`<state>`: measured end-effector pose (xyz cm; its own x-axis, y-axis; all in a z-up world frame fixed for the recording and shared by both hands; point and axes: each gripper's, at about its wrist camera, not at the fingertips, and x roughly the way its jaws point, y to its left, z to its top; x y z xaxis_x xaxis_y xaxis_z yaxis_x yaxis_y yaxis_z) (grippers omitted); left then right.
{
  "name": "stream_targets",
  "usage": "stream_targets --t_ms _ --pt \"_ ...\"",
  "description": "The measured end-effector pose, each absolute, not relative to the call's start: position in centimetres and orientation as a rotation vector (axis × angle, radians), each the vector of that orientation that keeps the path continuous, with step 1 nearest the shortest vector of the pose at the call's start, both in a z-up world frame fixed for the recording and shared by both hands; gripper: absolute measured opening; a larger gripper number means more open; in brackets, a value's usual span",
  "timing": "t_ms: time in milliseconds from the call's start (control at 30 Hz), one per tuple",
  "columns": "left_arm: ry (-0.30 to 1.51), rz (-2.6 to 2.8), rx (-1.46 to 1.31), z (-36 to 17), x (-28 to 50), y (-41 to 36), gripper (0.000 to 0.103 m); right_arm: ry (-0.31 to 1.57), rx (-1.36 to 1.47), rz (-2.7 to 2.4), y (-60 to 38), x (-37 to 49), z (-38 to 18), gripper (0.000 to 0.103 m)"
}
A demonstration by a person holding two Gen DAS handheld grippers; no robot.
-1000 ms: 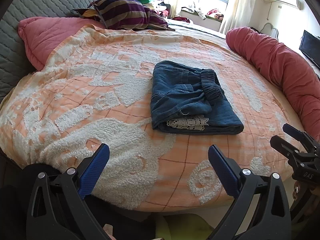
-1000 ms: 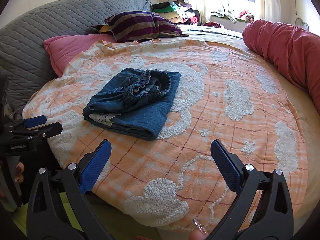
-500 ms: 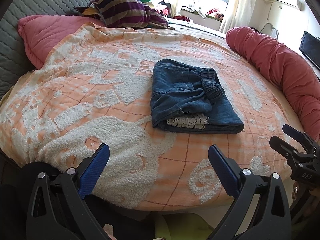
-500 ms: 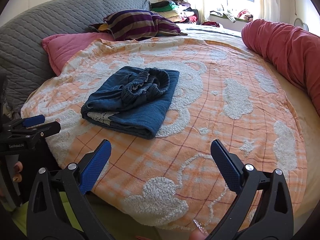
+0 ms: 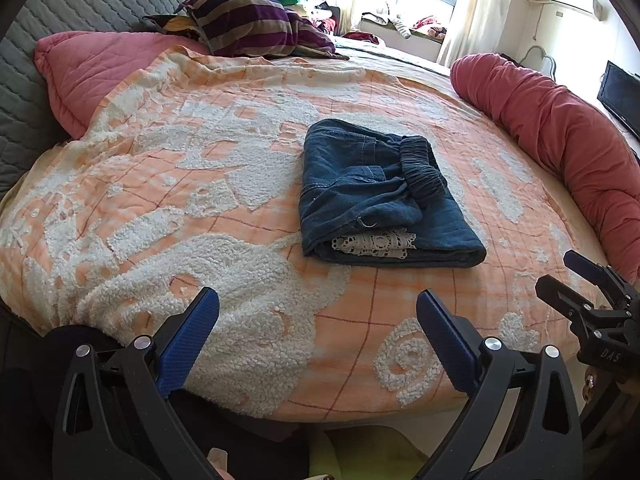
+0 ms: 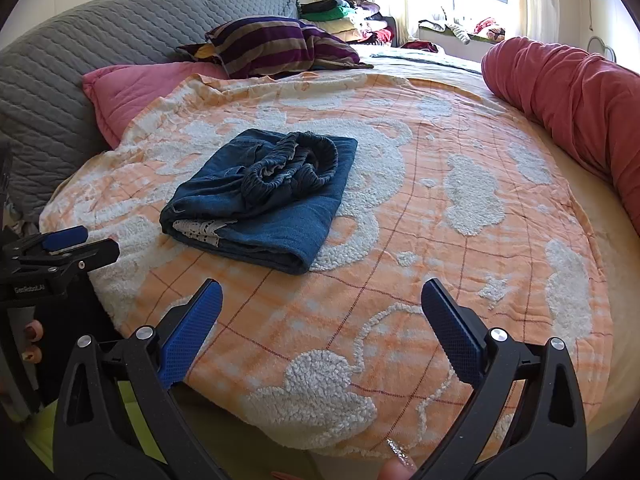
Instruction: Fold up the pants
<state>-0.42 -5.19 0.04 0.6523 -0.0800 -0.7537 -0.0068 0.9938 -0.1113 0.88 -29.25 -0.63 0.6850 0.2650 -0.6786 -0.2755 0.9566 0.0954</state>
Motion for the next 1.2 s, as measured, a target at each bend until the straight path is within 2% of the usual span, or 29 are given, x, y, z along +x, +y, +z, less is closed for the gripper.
stream_targets --t_ms 1200 --pt "0.857 -0.022 -0.153 0.1 -0.2 -3.4 0.098 0.764 -0.019 0.255 -29.9 1.5 -0.6 0.094"
